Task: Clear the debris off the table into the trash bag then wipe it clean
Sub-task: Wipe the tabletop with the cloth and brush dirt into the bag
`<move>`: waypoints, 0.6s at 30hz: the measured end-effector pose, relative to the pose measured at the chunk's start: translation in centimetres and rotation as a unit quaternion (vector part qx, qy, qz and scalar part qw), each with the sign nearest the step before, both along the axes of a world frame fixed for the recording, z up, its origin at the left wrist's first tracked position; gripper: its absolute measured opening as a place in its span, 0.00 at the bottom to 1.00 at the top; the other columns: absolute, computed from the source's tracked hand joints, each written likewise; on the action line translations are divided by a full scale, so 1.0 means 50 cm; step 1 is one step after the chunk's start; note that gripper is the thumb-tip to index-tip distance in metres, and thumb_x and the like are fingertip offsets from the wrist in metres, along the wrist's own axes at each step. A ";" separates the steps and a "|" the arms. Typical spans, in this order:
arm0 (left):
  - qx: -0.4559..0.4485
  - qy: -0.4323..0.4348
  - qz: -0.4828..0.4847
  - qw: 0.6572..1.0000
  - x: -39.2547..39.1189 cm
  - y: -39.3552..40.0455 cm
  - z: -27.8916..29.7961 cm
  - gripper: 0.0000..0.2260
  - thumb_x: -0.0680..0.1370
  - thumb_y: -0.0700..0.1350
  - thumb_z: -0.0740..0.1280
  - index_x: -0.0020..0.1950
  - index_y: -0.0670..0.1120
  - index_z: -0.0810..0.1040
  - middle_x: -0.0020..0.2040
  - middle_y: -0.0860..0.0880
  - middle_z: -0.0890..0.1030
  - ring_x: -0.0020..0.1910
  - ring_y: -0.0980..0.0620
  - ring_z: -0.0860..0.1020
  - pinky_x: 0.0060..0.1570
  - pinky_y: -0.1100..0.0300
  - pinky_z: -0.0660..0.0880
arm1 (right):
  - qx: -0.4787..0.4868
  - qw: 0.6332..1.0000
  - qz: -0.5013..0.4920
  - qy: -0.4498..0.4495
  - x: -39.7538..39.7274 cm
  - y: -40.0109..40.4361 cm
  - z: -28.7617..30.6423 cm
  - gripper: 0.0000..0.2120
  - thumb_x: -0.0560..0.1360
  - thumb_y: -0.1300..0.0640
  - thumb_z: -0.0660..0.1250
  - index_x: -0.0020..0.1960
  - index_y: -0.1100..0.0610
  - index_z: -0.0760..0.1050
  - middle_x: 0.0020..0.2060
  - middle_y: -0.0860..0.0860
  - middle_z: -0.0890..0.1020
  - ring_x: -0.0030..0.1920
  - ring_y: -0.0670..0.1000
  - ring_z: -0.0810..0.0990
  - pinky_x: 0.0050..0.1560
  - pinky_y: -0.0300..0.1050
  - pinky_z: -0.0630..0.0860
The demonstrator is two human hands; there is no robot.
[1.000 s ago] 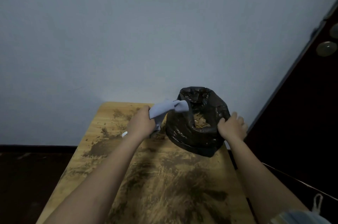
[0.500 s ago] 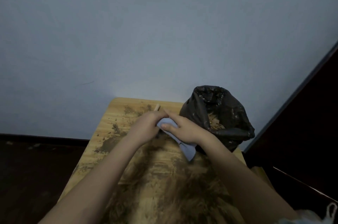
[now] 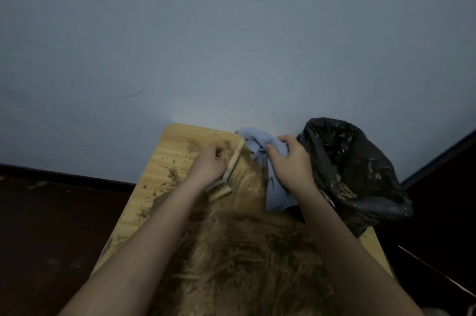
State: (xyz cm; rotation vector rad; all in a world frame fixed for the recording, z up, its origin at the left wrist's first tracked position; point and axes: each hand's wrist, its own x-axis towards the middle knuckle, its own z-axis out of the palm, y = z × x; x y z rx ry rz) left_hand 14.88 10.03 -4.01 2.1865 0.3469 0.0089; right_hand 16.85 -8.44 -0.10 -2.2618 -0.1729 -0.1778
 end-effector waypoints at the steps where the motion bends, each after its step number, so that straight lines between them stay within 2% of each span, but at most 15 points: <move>1: 0.032 0.007 -0.006 0.999 0.009 -0.002 -0.010 0.15 0.80 0.45 0.62 0.66 0.43 0.72 0.61 0.43 0.77 0.58 0.44 0.75 0.56 0.52 0.74 | 0.016 1.000 -0.015 -0.009 0.010 0.008 0.003 0.08 0.79 0.51 0.64 0.54 0.53 0.74 0.43 0.45 0.77 0.43 0.44 0.76 0.35 0.36 0.69; 4: 0.126 0.033 -0.028 0.991 0.048 -0.009 -0.030 0.16 0.79 0.52 0.64 0.59 0.42 0.76 0.53 0.42 0.80 0.50 0.42 0.78 0.47 0.52 0.76 | 0.042 0.998 -0.024 -0.026 0.055 0.047 0.009 0.12 0.79 0.55 0.63 0.59 0.59 0.76 0.51 0.51 0.80 0.52 0.52 0.77 0.49 0.46 0.75; 5: 0.163 0.042 -0.034 0.985 0.061 -0.013 -0.034 0.16 0.78 0.54 0.65 0.55 0.42 0.76 0.49 0.42 0.80 0.47 0.42 0.78 0.43 0.54 0.75 | 0.044 0.998 -0.018 -0.031 0.073 0.060 0.009 0.12 0.79 0.57 0.62 0.58 0.61 0.77 0.51 0.55 0.81 0.52 0.54 0.78 0.51 0.51 0.76; 7: 0.230 0.065 -0.054 0.969 0.086 -0.020 -0.040 0.17 0.77 0.56 0.65 0.50 0.41 0.78 0.47 0.41 0.80 0.46 0.41 0.79 0.41 0.54 0.75 | 0.032 0.999 -0.011 -0.036 0.104 0.078 0.007 0.10 0.78 0.60 0.61 0.52 0.64 0.78 0.46 0.58 0.82 0.48 0.57 0.79 0.48 0.56 0.77; 9: 0.267 0.104 -0.076 0.955 0.109 -0.024 -0.048 0.15 0.77 0.55 0.66 0.47 0.43 0.77 0.43 0.44 0.79 0.44 0.43 0.79 0.40 0.55 0.74 | 0.000 1.000 -0.021 -0.023 0.136 0.088 -0.003 0.09 0.77 0.60 0.61 0.48 0.62 0.79 0.43 0.56 0.82 0.45 0.56 0.78 0.42 0.50 0.75; 11: 0.282 0.134 -0.090 0.946 0.123 -0.030 -0.057 0.11 0.78 0.52 0.66 0.46 0.45 0.76 0.37 0.47 0.74 0.38 0.47 0.75 0.36 0.58 0.71 | -0.050 0.998 -0.027 -0.004 0.158 0.090 -0.015 0.10 0.77 0.58 0.60 0.50 0.60 0.79 0.46 0.56 0.82 0.44 0.54 0.77 0.38 0.44 0.69; 13: 0.287 0.141 -0.099 0.942 0.136 -0.037 -0.070 0.07 0.78 0.47 0.66 0.49 0.43 0.77 0.34 0.49 0.71 0.34 0.49 0.72 0.33 0.59 0.69 | -0.105 0.994 -0.024 0.011 0.182 0.090 -0.025 0.12 0.78 0.57 0.60 0.54 0.62 0.79 0.51 0.59 0.81 0.48 0.57 0.77 0.41 0.44 0.70; 15: 0.274 0.141 -0.108 0.945 0.142 -0.040 -0.077 0.07 0.78 0.45 0.65 0.51 0.43 0.76 0.33 0.49 0.70 0.35 0.49 0.73 0.34 0.59 0.70 | -0.146 0.989 -0.019 0.015 0.200 0.090 -0.027 0.15 0.77 0.55 0.60 0.56 0.64 0.77 0.53 0.62 0.79 0.52 0.61 0.77 0.46 0.47 0.72; 17: 0.254 0.137 -0.115 0.951 0.146 -0.041 -0.077 0.06 0.78 0.44 0.64 0.51 0.42 0.75 0.33 0.49 0.70 0.36 0.49 0.75 0.34 0.59 0.71 | -0.173 0.985 -0.021 0.013 0.217 0.088 -0.026 0.15 0.78 0.55 0.59 0.57 0.64 0.77 0.55 0.63 0.77 0.53 0.62 0.76 0.48 0.48 0.72; 18: 0.244 0.134 -0.112 0.954 0.147 -0.038 -0.074 0.06 0.77 0.45 0.65 0.49 0.43 0.75 0.33 0.49 0.70 0.34 0.50 0.75 0.32 0.60 0.70 | -0.188 0.982 -0.024 0.014 0.226 0.086 -0.025 0.15 0.78 0.57 0.58 0.57 0.64 0.76 0.56 0.62 0.76 0.52 0.62 0.76 0.47 0.48 0.72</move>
